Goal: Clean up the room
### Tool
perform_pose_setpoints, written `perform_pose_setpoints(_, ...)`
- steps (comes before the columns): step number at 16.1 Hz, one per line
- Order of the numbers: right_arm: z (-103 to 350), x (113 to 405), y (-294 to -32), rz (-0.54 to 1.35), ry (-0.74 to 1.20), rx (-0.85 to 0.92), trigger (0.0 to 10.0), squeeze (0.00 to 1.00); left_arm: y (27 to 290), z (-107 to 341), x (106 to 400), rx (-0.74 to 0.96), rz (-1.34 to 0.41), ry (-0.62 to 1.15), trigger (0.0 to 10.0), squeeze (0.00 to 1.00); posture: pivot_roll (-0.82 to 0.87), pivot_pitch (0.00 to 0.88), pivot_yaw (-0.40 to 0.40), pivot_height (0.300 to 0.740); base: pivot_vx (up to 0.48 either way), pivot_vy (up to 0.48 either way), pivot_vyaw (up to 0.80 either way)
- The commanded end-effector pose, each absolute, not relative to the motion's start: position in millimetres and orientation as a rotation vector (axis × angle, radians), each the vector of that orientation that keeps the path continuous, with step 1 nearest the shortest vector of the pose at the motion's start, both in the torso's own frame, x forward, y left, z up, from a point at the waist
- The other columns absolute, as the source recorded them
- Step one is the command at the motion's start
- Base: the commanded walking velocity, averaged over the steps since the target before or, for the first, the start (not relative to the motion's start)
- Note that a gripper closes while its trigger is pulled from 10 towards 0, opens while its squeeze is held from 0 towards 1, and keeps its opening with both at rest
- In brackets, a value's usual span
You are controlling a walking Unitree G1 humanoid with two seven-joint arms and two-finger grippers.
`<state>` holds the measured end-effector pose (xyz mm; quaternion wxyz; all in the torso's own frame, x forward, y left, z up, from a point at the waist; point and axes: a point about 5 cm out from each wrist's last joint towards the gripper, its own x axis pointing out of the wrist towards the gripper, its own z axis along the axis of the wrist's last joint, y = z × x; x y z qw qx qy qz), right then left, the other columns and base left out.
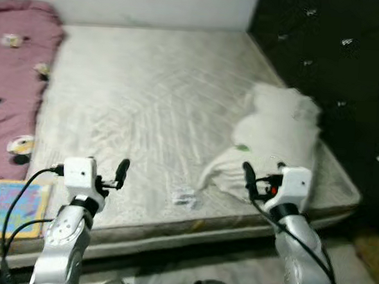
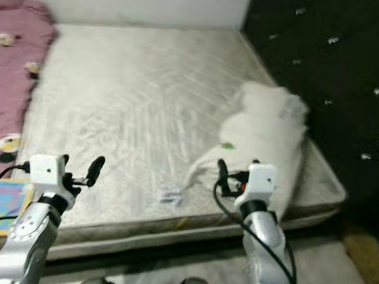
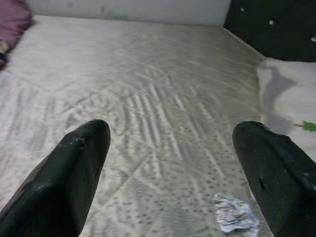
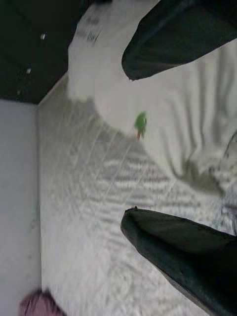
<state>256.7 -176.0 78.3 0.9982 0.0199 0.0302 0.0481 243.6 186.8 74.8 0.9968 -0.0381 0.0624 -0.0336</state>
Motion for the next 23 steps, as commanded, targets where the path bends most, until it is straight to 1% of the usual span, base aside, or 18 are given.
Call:
perform_pose_setpoints(1,84,261,-172,0.109,0.041,0.038,10.0,0.00,189,75,245,-0.069,-0.063,0.131,10.0,0.00,-0.02,0.055,-0.028,0.740,0.000,0.000,0.00)
perform_pose_setpoints(5,88,264,-167,0.133,0.022,0.023,10.0,0.00,187,77,249,-0.067,-0.081,0.114,10.0,0.00,-0.02,0.056,-0.027,0.740,0.000,0.000,0.00)
perform_pose_setpoints(12,90,267,-167,0.128,0.011,0.023,10.0,0.00,186,77,251,-0.066,-0.083,0.111,10.0,0.00,-0.02,0.056,-0.032,0.740,0.000,0.000,0.00)
perform_pose_setpoints(15,91,266,-167,0.135,0.007,0.031,10.0,0.00,188,76,251,-0.073,-0.059,0.117,10.0,0.00,-0.02,0.058,-0.034,0.740,0.000,0.000,0.00)
perform_pose_setpoints(17,90,265,-166,0.141,0.013,0.037,10.0,0.00,188,76,251,-0.071,-0.059,0.118,10.0,0.00,-0.02,0.060,-0.035,0.725,0.000,0.000,0.00)
perform_pose_setpoints(18,90,265,-166,0.144,0.014,0.039,10.0,0.00,188,76,251,-0.071,-0.058,0.120,10.0,0.00,-0.02,0.058,-0.036,0.705,0.000,0.000,0.00)
perform_pose_setpoints(19,90,265,-166,0.145,0.014,0.040,10.0,0.00,189,76,251,-0.071,-0.055,0.121,10.0,0.00,-0.02,0.058,-0.036,0.695,0.000,0.000,0.00)
perform_pose_setpoints(23,89,265,-166,0.150,0.017,0.042,10.0,0.00,199,75,252,-0.035,0.028,0.133,10.0,0.00,-0.02,0.058,-0.036,0.645,0.000,0.000,0.00)
